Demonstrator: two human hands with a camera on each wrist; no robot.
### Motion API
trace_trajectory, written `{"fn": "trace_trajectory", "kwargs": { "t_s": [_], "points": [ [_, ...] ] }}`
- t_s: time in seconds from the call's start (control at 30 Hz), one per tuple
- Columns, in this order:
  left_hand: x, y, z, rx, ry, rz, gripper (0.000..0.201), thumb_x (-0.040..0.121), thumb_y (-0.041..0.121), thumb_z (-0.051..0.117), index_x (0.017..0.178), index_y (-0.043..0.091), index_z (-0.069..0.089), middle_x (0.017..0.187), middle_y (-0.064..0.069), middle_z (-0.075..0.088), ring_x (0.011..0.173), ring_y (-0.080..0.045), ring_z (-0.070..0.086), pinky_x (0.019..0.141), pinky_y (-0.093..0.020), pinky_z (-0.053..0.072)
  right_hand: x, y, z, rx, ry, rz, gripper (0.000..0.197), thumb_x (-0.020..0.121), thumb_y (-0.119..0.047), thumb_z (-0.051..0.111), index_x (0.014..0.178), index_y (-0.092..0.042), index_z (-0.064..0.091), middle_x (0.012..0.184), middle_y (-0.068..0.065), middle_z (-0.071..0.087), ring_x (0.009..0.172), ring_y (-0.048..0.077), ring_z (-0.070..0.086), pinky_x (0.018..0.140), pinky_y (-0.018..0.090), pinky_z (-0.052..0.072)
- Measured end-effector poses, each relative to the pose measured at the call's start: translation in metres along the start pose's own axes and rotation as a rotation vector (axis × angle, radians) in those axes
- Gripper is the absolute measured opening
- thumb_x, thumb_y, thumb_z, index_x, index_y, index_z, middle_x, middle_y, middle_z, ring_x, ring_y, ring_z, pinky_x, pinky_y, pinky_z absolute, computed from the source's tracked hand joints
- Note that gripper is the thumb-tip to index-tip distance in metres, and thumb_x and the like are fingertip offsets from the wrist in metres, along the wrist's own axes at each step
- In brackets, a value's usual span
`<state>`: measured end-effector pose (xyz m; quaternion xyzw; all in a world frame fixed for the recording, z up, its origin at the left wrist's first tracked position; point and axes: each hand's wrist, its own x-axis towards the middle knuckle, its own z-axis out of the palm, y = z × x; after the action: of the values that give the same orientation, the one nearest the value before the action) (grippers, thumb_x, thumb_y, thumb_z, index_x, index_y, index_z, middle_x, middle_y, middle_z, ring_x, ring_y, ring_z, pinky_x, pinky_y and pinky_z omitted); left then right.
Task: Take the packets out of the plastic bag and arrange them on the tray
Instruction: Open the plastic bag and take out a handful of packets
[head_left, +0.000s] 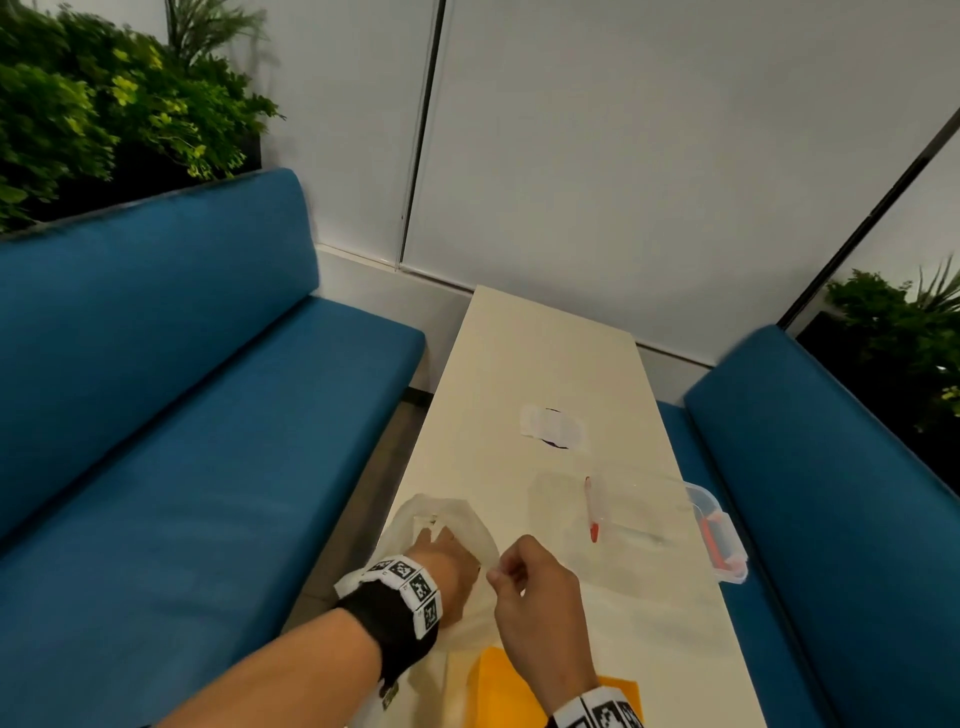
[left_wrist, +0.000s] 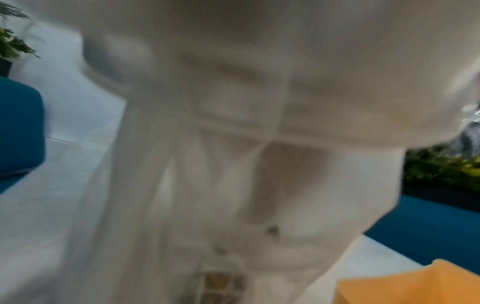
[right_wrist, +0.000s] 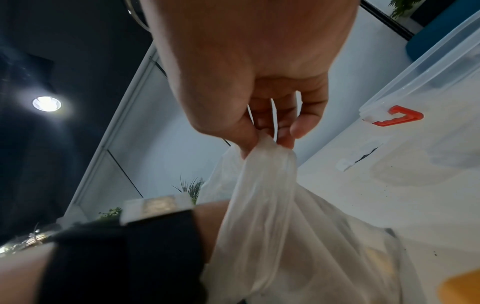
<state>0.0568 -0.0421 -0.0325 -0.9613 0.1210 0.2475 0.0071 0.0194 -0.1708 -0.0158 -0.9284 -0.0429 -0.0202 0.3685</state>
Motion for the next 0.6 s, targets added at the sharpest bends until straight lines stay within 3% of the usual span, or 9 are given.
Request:
{"fn": "trace_trajectory", "kwargs": {
  "t_s": [0.1, 0.2, 0.27, 0.37, 0.5, 0.6],
  "points": [
    [0.019, -0.002, 0.003, -0.015, -0.023, -0.034, 0.035, 0.102, 0.023, 0.055, 0.137, 0.015, 0.055, 0.142, -0.011, 0.051, 0.137, -0.029, 0.045, 0.111, -0.039, 0.037, 0.002, 0.002, -0.002, 0.020, -0.037, 0.001, 0.021, 0.087, -0.017, 0.069, 0.075, -0.025, 0.053, 0.073, -0.008, 0.063, 0.074, 0.009, 0.059, 0.068, 0.027, 0.052],
    [0.031, -0.004, 0.012, -0.048, -0.025, -0.048, 0.027, 0.099, 0.033, 0.056, 0.123, 0.023, 0.059, 0.124, -0.006, 0.062, 0.123, -0.028, 0.057, 0.104, -0.041, 0.041, 0.004, 0.004, -0.004, 0.036, -0.067, 0.008, 0.021, 0.087, -0.018, 0.069, 0.076, -0.025, 0.053, 0.073, -0.009, 0.063, 0.074, 0.008, 0.058, 0.068, 0.026, 0.052],
    [0.042, -0.009, 0.020, -0.091, 0.002, -0.058, 0.032, 0.094, 0.043, 0.057, 0.123, 0.030, 0.058, 0.118, -0.002, 0.062, 0.121, -0.026, 0.060, 0.102, -0.039, 0.042, 0.005, 0.005, -0.006, 0.060, -0.075, 0.027, 0.021, 0.088, -0.020, 0.070, 0.076, -0.025, 0.054, 0.073, -0.008, 0.063, 0.073, 0.010, 0.058, 0.068, 0.026, 0.052],
    [0.051, -0.012, 0.023, -0.075, 0.001, -0.046, 0.042, 0.094, 0.055, 0.049, 0.127, 0.031, 0.061, 0.130, 0.001, 0.065, 0.120, -0.026, 0.060, 0.103, -0.042, 0.040, 0.008, 0.008, -0.011, 0.074, -0.073, 0.053, 0.020, 0.088, -0.020, 0.071, 0.076, -0.024, 0.055, 0.073, -0.006, 0.063, 0.074, 0.010, 0.059, 0.067, 0.024, 0.051],
    [0.058, -0.012, 0.028, -0.143, -0.056, -0.031, 0.046, 0.104, 0.041, 0.046, 0.143, 0.017, 0.052, 0.145, -0.007, 0.055, 0.133, -0.029, 0.050, 0.113, -0.040, 0.034, 0.011, 0.010, -0.018, 0.080, -0.066, 0.080, 0.020, 0.091, -0.018, 0.069, 0.077, -0.025, 0.056, 0.074, -0.005, 0.063, 0.075, 0.004, 0.058, 0.064, 0.018, 0.049],
    [0.067, -0.014, 0.038, -0.185, 0.037, -0.027, 0.048, 0.103, 0.041, 0.047, 0.148, 0.026, 0.042, 0.151, -0.003, 0.050, 0.138, -0.027, 0.046, 0.117, -0.042, 0.030, 0.014, 0.010, -0.023, 0.081, -0.065, 0.094, 0.018, 0.092, -0.019, 0.069, 0.079, -0.025, 0.057, 0.076, -0.007, 0.064, 0.072, 0.004, 0.058, 0.063, 0.015, 0.047]
  ]
}}
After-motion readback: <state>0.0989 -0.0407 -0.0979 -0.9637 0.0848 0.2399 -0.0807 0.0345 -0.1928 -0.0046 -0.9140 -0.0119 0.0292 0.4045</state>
